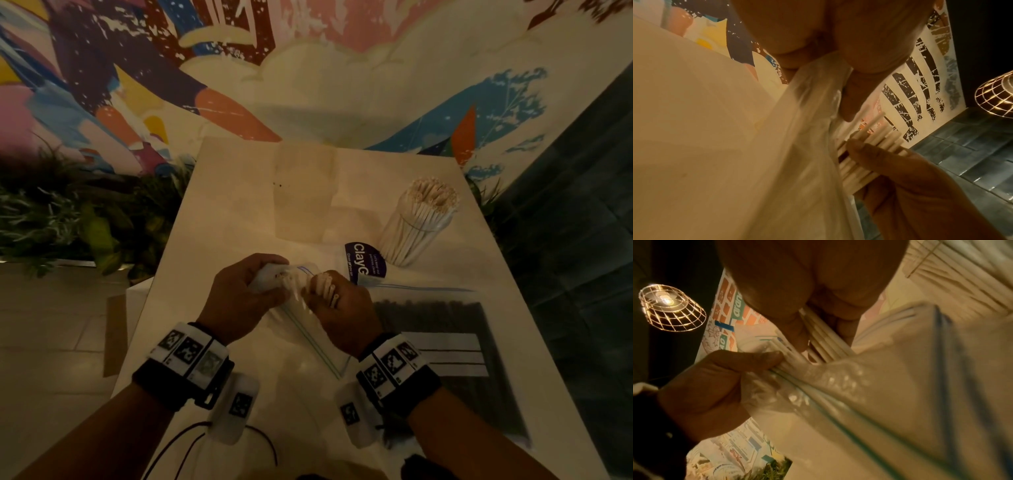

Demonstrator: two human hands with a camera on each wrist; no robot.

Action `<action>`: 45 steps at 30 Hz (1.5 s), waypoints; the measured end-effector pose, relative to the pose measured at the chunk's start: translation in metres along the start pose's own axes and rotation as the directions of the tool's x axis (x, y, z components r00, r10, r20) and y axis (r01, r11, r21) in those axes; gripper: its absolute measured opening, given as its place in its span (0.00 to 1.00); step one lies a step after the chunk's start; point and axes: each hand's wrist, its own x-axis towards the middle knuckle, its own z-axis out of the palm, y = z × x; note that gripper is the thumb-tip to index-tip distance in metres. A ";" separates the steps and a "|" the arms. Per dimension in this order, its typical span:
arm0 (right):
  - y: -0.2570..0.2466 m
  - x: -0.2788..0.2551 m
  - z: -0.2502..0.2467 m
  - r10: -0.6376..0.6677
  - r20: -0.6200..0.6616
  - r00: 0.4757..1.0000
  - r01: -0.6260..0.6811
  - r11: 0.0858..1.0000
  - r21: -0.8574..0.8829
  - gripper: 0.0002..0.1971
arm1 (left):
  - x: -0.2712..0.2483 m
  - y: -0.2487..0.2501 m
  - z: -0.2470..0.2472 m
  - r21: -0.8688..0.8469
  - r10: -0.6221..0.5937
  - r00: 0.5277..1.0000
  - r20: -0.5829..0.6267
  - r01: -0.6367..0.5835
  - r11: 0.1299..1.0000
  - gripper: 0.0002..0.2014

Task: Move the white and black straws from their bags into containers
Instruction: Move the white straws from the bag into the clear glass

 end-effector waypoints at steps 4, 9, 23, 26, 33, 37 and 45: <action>-0.004 0.001 -0.008 -0.005 -0.046 0.999 0.008 0.998 0.065 0.06 | 0.001 0.001 -0.001 0.065 0.015 0.999 -0.037 -0.013 0.998 0.16; 0.014 -0.006 0.000 0.102 -0.061 0.993 -0.102 0.995 0.002 0.10 | -0.002 -0.002 0.000 0.158 -0.014 1.000 -0.017 0.016 0.987 0.17; 0.013 -0.004 -0.006 0.363 -0.109 0.926 -0.280 0.849 0.447 0.19 | -0.007 -0.005 0.002 0.285 -0.069 0.998 0.004 0.065 0.956 0.17; 0.000 -0.001 -0.023 0.366 -0.124 0.922 -0.207 0.739 0.642 0.20 | -0.006 -0.004 0.001 0.282 -0.081 0.997 0.001 0.077 0.956 0.17; -0.045 0.019 -0.101 0.188 -0.328 0.926 0.130 0.658 0.742 0.22 | -0.007 -0.004 -0.001 0.300 -0.053 0.999 -0.007 0.052 0.953 0.18; -0.065 0.051 -0.163 0.060 -0.542 0.838 0.340 0.720 0.605 0.17 | -0.007 -0.004 -0.001 0.299 -0.062 0.998 -0.007 0.061 0.952 0.18; -0.059 0.108 -0.209 -0.029 -0.740 0.672 0.428 0.830 0.356 0.17 | -0.008 -0.005 0.000 0.306 -0.072 0.997 -0.025 0.076 0.949 0.16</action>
